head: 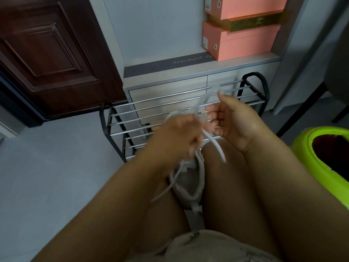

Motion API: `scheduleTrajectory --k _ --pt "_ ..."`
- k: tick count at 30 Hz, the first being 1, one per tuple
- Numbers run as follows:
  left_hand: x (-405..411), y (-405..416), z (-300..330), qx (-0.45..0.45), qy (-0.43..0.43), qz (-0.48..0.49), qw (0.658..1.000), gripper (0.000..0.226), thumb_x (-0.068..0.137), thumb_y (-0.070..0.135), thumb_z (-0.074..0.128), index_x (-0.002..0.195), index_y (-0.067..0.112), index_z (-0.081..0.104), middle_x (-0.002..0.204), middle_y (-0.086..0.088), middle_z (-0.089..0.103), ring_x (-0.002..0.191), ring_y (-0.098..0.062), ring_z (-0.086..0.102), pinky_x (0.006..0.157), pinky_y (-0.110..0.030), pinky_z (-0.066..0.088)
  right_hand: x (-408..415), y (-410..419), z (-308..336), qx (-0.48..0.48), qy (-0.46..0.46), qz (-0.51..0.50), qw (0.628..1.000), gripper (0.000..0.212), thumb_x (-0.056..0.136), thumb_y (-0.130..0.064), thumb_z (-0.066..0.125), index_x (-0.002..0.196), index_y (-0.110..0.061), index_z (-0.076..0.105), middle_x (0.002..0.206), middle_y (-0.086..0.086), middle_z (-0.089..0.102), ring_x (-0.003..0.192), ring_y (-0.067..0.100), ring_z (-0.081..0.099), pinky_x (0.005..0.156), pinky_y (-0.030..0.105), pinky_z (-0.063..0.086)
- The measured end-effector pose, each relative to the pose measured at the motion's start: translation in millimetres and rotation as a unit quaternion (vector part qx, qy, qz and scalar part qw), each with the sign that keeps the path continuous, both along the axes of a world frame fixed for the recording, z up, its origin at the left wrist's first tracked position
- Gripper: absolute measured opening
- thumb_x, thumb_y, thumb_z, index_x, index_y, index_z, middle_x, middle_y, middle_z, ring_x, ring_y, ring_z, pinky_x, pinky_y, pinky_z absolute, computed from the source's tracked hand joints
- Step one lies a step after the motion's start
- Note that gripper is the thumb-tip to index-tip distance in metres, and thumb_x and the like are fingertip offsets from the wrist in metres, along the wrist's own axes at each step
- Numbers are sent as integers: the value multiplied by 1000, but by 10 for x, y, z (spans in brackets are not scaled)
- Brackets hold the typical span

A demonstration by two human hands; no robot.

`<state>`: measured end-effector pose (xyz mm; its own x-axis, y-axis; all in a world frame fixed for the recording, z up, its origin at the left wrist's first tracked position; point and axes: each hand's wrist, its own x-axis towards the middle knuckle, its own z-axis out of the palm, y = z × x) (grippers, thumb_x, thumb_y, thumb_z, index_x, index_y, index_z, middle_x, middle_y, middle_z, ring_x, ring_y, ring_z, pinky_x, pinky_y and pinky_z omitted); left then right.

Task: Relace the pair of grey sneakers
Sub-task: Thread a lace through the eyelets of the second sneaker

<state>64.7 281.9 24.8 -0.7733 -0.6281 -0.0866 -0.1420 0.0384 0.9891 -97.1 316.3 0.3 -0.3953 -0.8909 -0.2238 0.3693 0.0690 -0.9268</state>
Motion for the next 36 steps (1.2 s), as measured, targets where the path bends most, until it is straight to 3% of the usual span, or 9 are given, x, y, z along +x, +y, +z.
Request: scheduleTrajectory --k 3,7,12,16,20,23,27,32,36 --pt "17 -230 150 -2 36 95 995 31 100 24 44 79 12 64 57 0 47 39 -6 35 37 -16 29 80 45 27 -54 67 81 993 37 82 -46 54 80 -10 63 59 -2 43 48 9 31 44 23 21" --pt "-29 -338 170 -18 31 108 993 31 99 27 45 80 12 64 58 0 49 39 -6 36 36 -16 29 179 90 50 -92 159 179 967 19 75 -28 61 75 -9 63 50 -4 40 43 7 28 41 19 21" --pt "-108 -372 146 -75 9 110 991 32 99 30 47 78 15 66 56 3 51 37 -3 40 39 -14 34 195 88 34 -80 199 188 958 24 71 -28 65 78 -5 64 54 1 47 44 11 34 38 16 26" --pt "-175 -389 101 -61 -4 125 990 30 98 30 49 78 15 66 56 1 56 39 -8 43 39 -17 35 160 48 -21 -76 191 138 969 21 77 -21 66 75 0 62 56 5 56 43 13 42 38 17 35" --pt "-196 -445 -26 -139 -180 164 960 37 95 38 50 74 9 61 54 -7 66 42 -19 59 49 -25 48 38 -15 -113 -66 104 -3 992 11 89 -5 58 80 0 63 53 -3 59 44 6 48 44 17 44" --pt "-196 -364 -199 -170 -280 130 936 34 92 31 52 72 4 60 64 -12 69 60 -26 69 65 -36 60 -7 -33 -152 -74 58 -39 995 8 86 2 58 84 -2 64 55 -3 61 49 5 53 49 15 48" --pt "-271 -264 -324 -112 -277 117 947 30 89 24 53 70 1 58 65 -17 70 62 -31 70 69 -46 60 36 -48 -208 -48 95 -19 994 8 86 2 60 81 -3 64 58 2 62 47 5 55 50 16 51" --pt "-342 -203 -421 -105 -273 130 947 17 82 14 57 72 2 60 74 -16 70 73 -32 71 65 -44 60 73 -35 -223 -18 125 0 992 18 85 3 60 69 -5 60 74 17 63 52 11 61 57 20 56" --pt "-268 -192 -510 83 -207 189 956 7 85 4 61 81 -2 60 85 -19 70 78 -31 72 71 -42 60 75 -1 -209 -19 165 7 986 15 79 13 63 75 -1 61 65 9 61 50 10 61 56 20 57"
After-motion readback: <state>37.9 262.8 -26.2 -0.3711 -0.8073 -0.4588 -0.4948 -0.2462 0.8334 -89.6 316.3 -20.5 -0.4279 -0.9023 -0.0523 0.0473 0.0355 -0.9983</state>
